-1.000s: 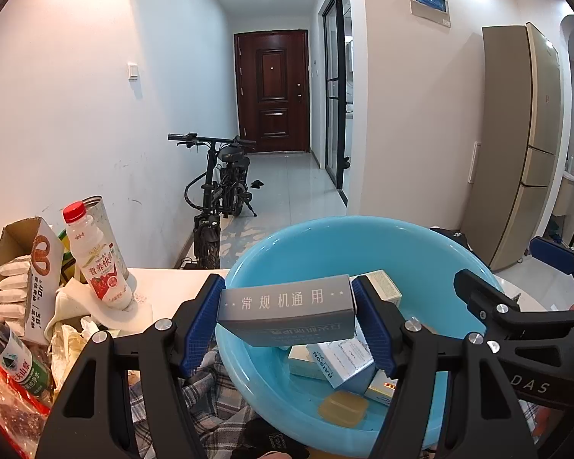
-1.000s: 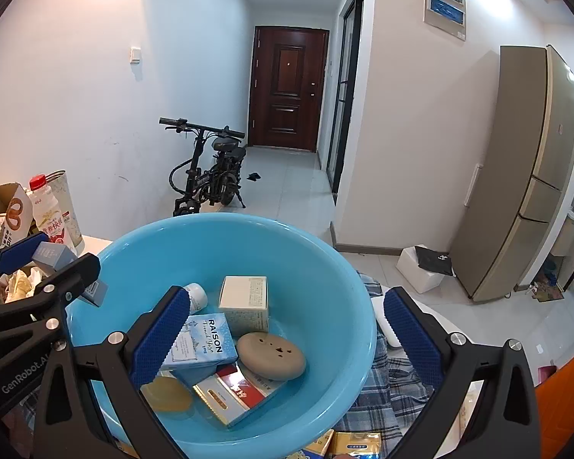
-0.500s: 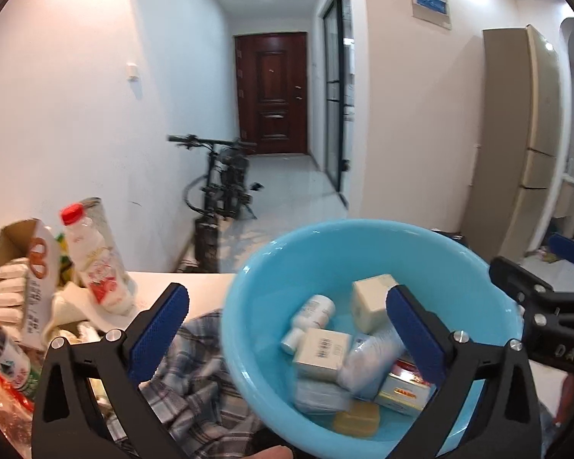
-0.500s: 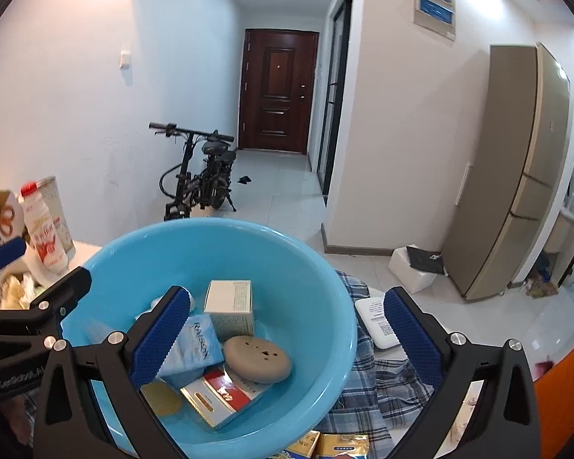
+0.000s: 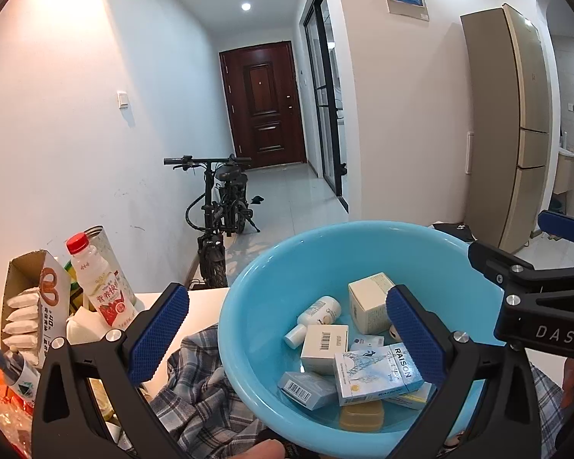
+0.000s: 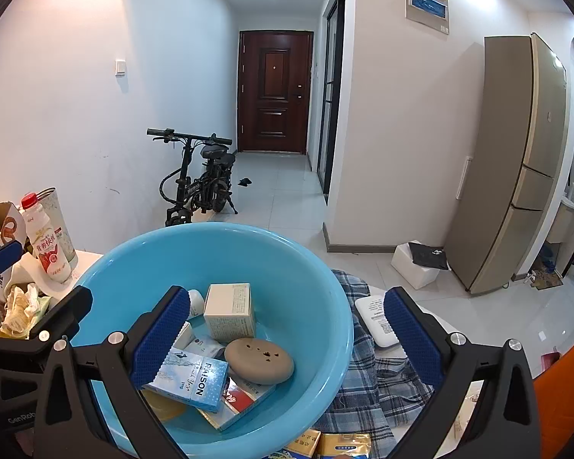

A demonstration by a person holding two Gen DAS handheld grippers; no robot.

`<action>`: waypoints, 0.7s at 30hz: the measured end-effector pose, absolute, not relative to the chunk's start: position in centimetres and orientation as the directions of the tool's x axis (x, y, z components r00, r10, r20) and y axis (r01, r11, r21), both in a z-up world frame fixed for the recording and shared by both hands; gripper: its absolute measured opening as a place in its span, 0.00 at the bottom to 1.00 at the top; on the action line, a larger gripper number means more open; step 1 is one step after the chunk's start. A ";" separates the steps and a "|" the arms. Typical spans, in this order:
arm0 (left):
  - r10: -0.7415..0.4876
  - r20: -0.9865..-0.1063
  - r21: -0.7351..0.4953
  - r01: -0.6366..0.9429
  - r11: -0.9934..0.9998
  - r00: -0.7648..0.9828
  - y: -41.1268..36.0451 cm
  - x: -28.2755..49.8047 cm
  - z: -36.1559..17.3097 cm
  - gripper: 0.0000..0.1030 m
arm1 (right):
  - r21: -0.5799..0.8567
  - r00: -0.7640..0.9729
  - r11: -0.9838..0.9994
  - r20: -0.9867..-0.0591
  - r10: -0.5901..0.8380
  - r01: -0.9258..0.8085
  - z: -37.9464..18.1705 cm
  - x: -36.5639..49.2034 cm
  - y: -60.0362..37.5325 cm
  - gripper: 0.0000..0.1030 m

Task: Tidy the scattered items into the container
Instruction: 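Withdraw both tools from the basin toward the items on the shirt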

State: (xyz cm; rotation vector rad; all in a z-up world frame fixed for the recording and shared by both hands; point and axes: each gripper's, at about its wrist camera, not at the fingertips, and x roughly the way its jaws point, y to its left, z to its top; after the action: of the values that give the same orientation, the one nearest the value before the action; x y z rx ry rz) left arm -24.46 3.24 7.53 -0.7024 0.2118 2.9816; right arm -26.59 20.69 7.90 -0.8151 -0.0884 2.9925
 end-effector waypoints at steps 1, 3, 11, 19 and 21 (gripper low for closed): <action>0.036 -0.449 0.118 -0.099 -0.988 -0.893 3.2 -24.5 7.5 1.00 | -0.067 -0.862 -0.997 -0.505 0.055 -0.024 7.9 -26.6 20.6 1.00; 0.035 -0.452 0.118 -0.099 -0.988 -0.891 3.3 -24.5 7.5 1.00 | -0.066 -0.861 -0.998 -0.506 0.054 -0.023 7.9 -26.6 20.5 1.00; 0.031 -0.464 0.092 -0.083 -0.992 -0.885 2.8 -24.5 7.8 1.00 | -0.067 -0.859 -0.998 -0.510 0.050 -0.019 7.8 -26.5 19.9 1.00; 0.026 -0.425 0.061 -0.057 -0.996 -0.905 2.1 -22.9 9.8 1.00 | -0.077 -0.876 -0.996 -0.476 0.075 -0.044 9.2 -25.1 19.6 1.00; 0.030 -0.410 0.067 -0.063 -0.996 -0.912 2.0 -22.2 10.6 1.00 | -0.071 -0.887 -0.996 -0.455 0.074 -0.047 10.0 -24.2 19.5 1.00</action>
State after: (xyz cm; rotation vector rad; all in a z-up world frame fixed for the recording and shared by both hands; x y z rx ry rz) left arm -22.20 1.95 10.57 -0.6468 0.1213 3.0235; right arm -24.21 19.48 10.02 -0.7254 -0.0892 2.9913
